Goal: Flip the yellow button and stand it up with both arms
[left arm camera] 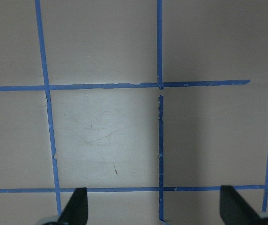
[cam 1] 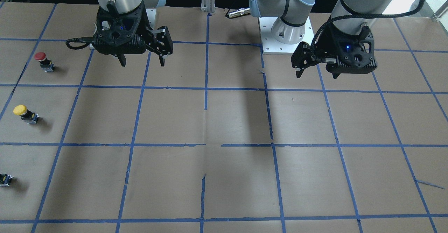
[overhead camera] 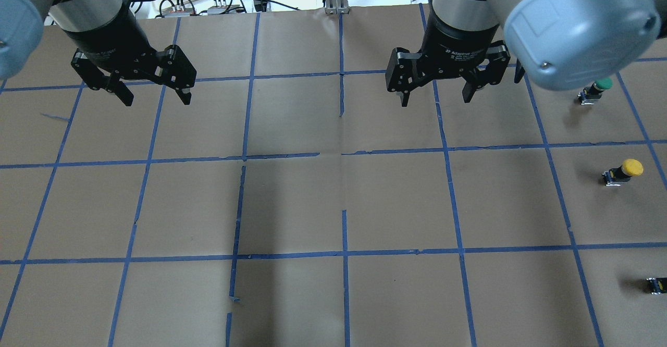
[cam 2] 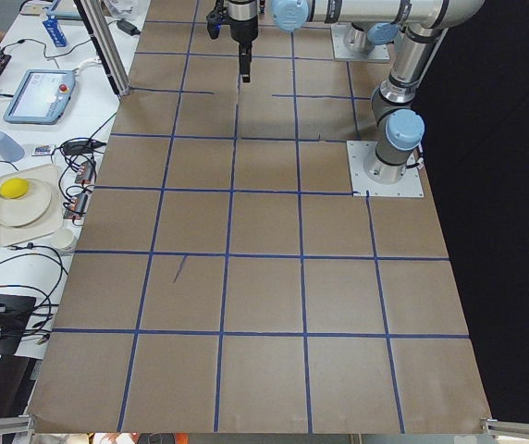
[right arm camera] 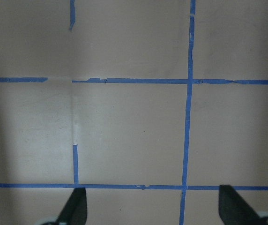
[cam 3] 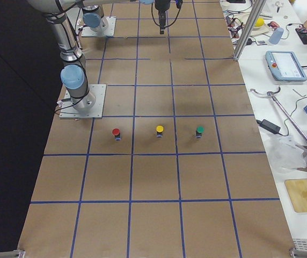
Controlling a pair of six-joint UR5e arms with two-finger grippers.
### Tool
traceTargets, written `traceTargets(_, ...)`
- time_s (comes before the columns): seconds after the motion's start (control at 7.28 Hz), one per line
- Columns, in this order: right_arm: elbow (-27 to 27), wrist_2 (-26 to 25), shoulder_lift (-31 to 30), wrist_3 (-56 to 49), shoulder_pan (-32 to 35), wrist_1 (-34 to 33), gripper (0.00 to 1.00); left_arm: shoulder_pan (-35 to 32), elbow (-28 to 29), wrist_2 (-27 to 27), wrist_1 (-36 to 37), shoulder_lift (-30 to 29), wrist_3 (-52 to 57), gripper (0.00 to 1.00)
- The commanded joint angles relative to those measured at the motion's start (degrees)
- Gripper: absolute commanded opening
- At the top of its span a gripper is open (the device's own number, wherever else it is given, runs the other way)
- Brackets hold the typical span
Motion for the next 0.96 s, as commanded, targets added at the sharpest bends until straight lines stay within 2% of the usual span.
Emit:
traceTargets(0.0,-2.4,0.1,2.2,-0.5,0.0,1.5,1.00,-0.1,0.1,-0.4,0.0,0.1,0.0,1.00)
traceTargets(0.82,-2.3,0.3,2.4,-0.4,-0.1,0.5,1.00,-0.1,0.2,-0.5,0.2,0.1,-0.7,1.00)
